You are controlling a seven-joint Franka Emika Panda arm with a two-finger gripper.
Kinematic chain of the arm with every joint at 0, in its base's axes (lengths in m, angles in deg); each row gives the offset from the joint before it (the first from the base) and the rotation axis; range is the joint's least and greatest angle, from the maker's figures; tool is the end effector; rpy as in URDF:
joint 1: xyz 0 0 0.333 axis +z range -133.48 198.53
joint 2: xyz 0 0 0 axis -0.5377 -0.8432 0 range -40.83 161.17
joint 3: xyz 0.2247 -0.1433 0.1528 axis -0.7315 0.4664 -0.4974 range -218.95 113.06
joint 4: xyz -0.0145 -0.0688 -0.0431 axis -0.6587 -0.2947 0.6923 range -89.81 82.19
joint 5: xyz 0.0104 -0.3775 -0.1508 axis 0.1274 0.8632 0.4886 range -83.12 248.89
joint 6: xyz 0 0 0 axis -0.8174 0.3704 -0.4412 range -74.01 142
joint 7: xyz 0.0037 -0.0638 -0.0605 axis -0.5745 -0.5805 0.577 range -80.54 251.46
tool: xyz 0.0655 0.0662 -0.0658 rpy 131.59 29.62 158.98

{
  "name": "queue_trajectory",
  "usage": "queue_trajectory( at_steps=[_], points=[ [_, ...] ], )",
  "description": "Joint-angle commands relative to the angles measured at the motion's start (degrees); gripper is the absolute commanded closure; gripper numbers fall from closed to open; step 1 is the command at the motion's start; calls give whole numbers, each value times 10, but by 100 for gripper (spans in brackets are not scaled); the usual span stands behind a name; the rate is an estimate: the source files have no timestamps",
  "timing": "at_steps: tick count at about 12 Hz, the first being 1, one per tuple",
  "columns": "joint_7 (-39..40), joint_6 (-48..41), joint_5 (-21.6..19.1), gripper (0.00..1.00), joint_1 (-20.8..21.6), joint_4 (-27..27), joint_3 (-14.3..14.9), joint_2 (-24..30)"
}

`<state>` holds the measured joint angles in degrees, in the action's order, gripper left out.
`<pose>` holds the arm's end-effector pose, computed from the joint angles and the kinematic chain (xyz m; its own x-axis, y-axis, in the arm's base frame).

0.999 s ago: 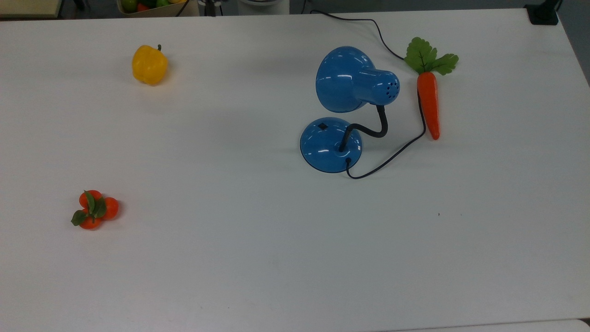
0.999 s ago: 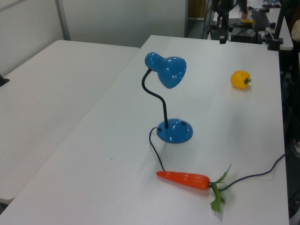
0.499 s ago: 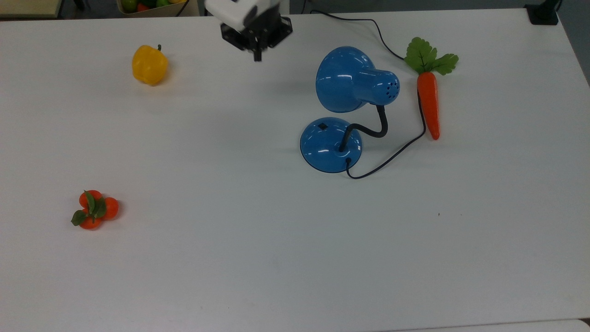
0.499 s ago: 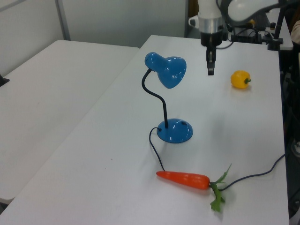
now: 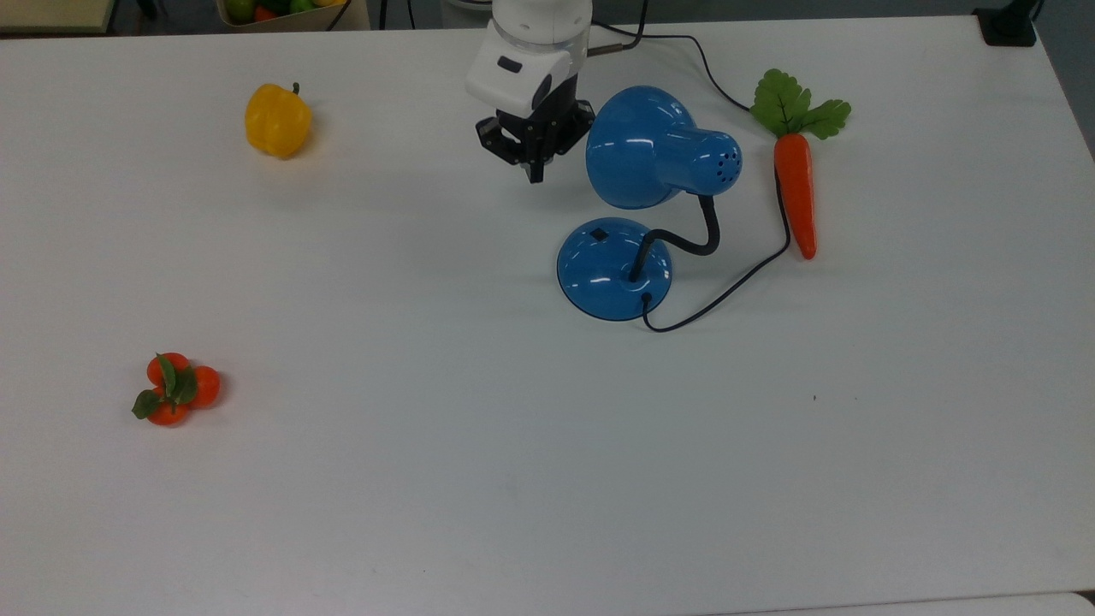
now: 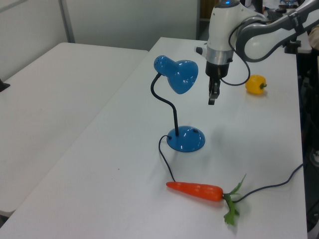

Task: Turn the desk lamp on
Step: 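Move the gripper down to the switch on the blue lamp base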

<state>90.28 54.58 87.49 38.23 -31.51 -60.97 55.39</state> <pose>0.5699 0.1353 0.3827 0.9285 0.3618 0.0835 0.3574 -0.9318 0.0633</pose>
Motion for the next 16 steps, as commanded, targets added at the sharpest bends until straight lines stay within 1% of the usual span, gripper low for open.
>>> queue_trajectory(
  at_steps=[1,3,4,6,9,12,16],
  points=[
    [26,76,-8,100,3,-15,-16,-26],
    [26,106,-8,100,3,-15,-25,-46],
    [26,121,-8,100,3,-15,-36,-53],
    [26,135,-7,100,3,-13,-38,-64],
    [22,155,-7,100,9,-11,-52,-78],
    [16,154,-8,100,22,-10,-52,-79],
    [16,157,-7,100,21,-7,-52,-85]
  ],
)
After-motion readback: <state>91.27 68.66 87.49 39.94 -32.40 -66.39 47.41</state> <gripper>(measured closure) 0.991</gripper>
